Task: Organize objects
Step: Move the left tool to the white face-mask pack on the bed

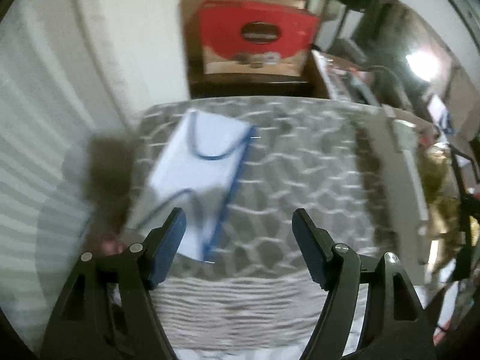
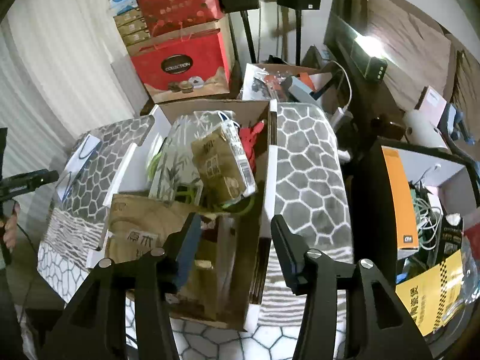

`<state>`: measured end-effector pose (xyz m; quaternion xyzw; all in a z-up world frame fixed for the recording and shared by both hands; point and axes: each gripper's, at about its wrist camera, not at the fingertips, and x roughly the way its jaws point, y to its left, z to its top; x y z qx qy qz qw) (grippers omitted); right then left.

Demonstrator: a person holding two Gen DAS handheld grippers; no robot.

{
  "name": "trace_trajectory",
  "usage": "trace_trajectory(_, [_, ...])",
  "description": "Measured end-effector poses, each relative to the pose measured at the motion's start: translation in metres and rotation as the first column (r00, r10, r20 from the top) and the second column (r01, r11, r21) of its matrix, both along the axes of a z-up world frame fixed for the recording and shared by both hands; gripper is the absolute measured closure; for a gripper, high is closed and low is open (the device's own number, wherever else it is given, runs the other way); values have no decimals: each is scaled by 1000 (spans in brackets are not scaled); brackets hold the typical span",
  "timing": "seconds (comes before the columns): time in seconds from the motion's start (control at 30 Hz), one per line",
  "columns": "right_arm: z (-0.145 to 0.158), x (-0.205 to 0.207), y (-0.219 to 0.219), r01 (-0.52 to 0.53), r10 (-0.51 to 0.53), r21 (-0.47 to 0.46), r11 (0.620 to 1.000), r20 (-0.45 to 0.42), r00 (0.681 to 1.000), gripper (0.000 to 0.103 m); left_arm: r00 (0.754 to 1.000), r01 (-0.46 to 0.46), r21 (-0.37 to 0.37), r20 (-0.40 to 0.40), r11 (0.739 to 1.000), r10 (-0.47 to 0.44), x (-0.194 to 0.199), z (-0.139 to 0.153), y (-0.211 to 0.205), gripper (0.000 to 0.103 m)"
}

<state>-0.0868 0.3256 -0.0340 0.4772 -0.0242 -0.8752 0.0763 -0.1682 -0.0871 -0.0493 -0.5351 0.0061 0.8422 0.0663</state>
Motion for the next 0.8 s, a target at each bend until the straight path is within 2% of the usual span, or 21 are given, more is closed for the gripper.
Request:
trace_trajectory(0.2, [-5, 4, 0, 17, -16, 30, 999, -4, 1000, 38, 999, -40, -18, 10, 999, 40, -7, -21, -36, 28])
trace_trajectory(0.37, [-10, 9, 10, 64, -64, 18, 998, 1, 998, 29, 1000, -18, -48, 11, 999, 18, -4, -38, -33, 28])
trace_trajectory(0.57, [-20, 13, 20, 102, -102, 5, 995, 25, 994, 28, 998, 37, -204, -40, 978, -46, 6, -51, -8, 28])
trace_trajectory(0.8, [-26, 16, 23, 109, -109, -8, 994, 37, 993, 28, 997, 22, -278, -67, 960, -43, 10, -53, 2, 28])
